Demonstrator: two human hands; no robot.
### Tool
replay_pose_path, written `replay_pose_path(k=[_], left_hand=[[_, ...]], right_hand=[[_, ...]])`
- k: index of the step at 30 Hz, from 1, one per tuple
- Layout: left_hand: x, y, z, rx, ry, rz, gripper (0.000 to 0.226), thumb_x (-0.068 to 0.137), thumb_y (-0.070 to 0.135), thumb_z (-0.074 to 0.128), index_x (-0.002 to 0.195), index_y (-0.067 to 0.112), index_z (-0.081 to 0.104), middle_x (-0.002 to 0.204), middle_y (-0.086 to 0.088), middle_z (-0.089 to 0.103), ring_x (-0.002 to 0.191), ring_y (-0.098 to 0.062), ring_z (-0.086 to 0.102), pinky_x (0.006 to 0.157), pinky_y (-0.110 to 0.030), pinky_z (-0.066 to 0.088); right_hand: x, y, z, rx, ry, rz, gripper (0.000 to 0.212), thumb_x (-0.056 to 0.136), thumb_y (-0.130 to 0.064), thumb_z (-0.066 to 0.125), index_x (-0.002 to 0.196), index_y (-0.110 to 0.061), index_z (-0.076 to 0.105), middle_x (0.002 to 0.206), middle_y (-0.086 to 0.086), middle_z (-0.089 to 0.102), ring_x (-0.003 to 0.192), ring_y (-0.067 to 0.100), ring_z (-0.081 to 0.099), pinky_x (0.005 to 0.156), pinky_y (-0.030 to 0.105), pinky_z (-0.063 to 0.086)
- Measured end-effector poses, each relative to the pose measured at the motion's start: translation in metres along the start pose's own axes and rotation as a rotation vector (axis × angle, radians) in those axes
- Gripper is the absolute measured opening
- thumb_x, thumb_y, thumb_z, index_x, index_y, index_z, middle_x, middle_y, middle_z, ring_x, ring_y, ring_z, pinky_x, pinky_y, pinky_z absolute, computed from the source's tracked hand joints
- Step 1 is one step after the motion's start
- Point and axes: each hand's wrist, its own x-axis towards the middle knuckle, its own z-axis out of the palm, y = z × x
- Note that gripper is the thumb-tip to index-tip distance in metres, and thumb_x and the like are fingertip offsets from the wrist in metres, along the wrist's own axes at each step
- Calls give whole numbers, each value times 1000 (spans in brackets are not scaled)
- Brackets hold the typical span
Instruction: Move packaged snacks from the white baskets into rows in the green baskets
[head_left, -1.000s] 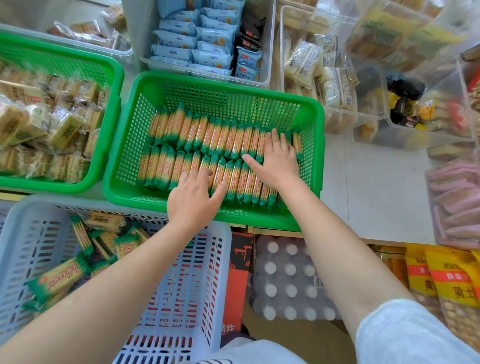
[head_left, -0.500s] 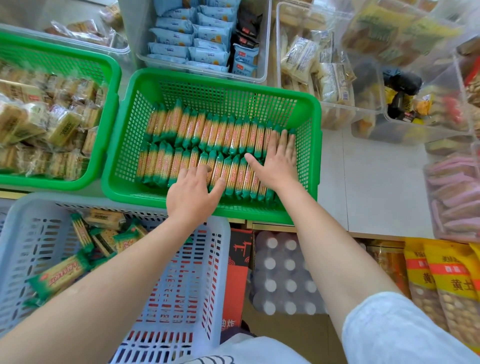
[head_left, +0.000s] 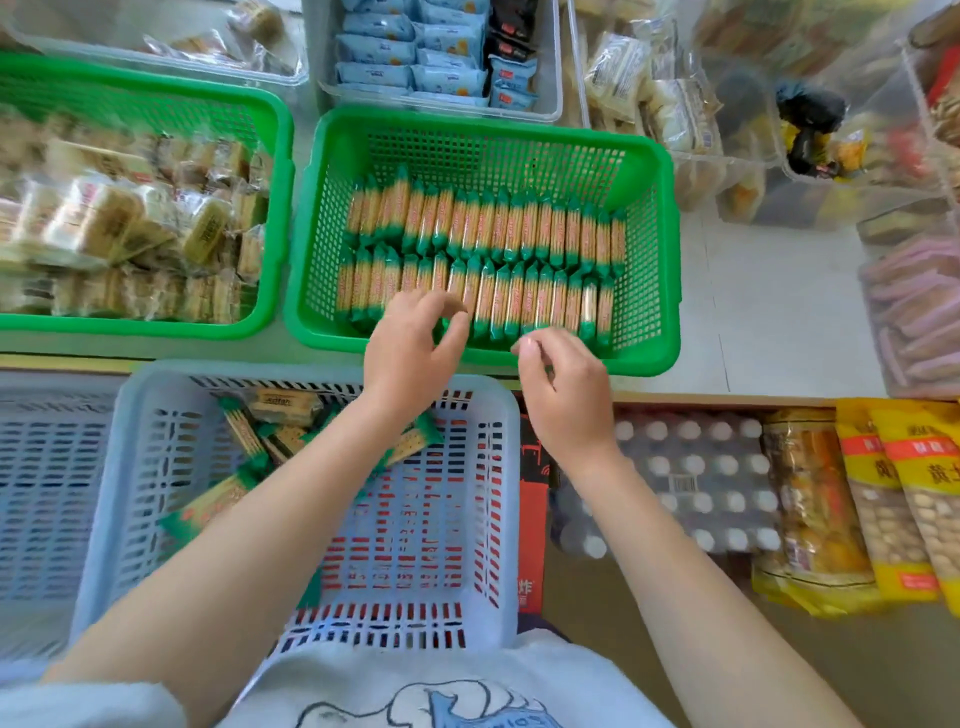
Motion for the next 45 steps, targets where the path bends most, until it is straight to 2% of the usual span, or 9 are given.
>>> replay_pose_path(k=[4,8,13,16,21,27,35,42,45], left_hand=[[-72,-55,-51,133,-160,-127,22,101,30,50,108,18,67,99,6,65,95,-13,56,75,-33,45],[-133,-122,-87,203,-512,-476,33,103,41,47,124,21,64,117,4,68,105,-18,63,87,-39,54],[-181,-159,-126,152,-555,-522,30,101,44,51,119,24,64,112,9,66,98,-10,61,86,-35,54],[-195,-168,-141,118,-542,-533,35,103,43,50,130,24,61,116,9,64,100,-8,57,82,-27,49],[-214,-184,-156,-15,-462,-590,32,103,42,50,126,26,64,120,8,66,108,-11,61,89,-33,51],[-234,-189,-166,-73,-445,-619,23,102,42,51,117,31,65,111,13,66,104,-7,61,90,-33,52],[-235,-181,-156,-220,-415,-679,23,102,40,51,114,26,65,103,12,67,97,-8,65,88,-33,52],[-219,-167,-135,-569,-336,-698,29,96,48,60,118,30,59,114,10,67,103,-11,67,90,-37,56],[-222,-166,-134,-525,-291,-661,16,93,38,68,104,27,64,101,7,70,93,-9,67,79,-26,51]], right_hand=[[-62,-28,61,129,-237,217,30,103,-19,47,80,-5,61,70,8,57,64,17,49,61,31,37],[-81,-28,143,344,-489,968,20,104,-33,49,116,-17,49,95,5,62,73,19,65,65,41,58],[-70,-16,218,674,-176,1415,57,99,-45,58,141,-11,42,127,16,60,100,30,67,72,41,60],[-58,-25,229,692,-33,1497,56,92,-41,70,133,-11,45,85,9,56,67,20,54,51,28,44],[-56,-37,225,665,-44,1539,33,87,-37,76,95,-12,56,70,1,46,54,10,37,49,22,37],[-63,-45,220,945,70,1528,34,93,-26,70,121,-15,53,98,7,62,74,17,60,56,29,43],[-82,-47,187,932,221,1384,3,96,-18,65,93,-16,64,86,-5,63,74,8,55,66,26,41],[-132,-115,168,643,-539,719,16,100,-15,59,111,-15,72,95,-2,74,83,10,69,74,26,55],[-127,-109,179,368,-428,649,16,99,-15,60,104,-21,74,94,-3,75,87,12,69,82,33,58]])
